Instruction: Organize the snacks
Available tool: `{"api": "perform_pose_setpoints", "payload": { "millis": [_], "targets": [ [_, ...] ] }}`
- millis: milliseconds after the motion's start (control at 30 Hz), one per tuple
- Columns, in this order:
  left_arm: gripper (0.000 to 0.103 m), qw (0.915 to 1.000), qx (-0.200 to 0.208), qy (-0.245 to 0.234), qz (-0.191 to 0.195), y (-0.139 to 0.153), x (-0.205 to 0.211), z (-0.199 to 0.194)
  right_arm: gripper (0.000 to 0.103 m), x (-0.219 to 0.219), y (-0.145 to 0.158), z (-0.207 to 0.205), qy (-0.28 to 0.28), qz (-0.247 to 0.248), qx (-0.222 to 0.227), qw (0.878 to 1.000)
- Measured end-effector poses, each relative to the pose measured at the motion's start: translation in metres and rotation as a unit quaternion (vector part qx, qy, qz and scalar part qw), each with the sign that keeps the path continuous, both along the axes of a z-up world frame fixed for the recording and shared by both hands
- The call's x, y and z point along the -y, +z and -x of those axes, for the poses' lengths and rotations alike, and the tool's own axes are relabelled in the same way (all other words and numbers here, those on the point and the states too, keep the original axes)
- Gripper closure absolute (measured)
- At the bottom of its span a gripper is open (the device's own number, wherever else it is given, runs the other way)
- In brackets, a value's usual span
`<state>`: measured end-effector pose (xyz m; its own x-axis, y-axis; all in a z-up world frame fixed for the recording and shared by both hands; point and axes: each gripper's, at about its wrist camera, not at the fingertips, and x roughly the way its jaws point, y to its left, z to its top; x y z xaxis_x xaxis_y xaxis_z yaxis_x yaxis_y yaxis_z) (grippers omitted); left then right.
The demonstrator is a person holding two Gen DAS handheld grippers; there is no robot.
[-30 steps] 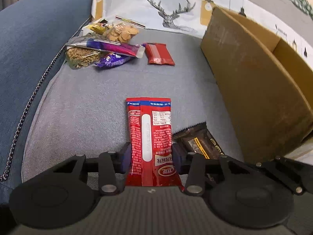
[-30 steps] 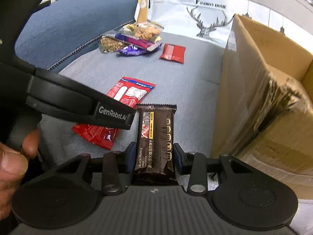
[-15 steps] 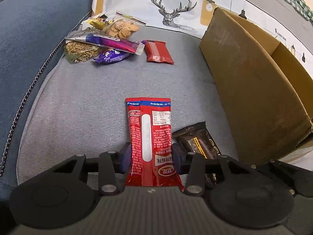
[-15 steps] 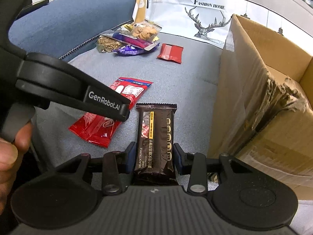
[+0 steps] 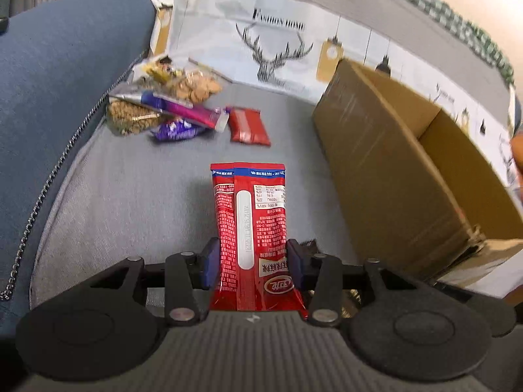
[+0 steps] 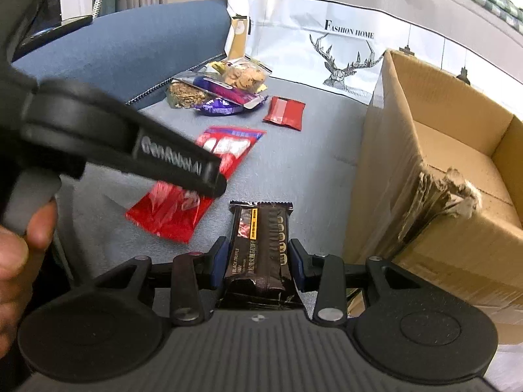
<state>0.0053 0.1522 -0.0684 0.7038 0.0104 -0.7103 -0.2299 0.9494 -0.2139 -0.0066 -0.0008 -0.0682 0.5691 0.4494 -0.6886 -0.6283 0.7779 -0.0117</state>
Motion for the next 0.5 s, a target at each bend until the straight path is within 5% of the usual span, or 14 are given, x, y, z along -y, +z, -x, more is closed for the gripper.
{"api": "perform_pose_setpoints", "payload": {
  "millis": [500],
  "targets": [
    [0.056,0.9947,0.056,0.063,0.058,0.017,-0.028,0.017,0.062,-0.002,0.03,0.012,0.025,-0.015,0.063,0.998]
  ]
}}
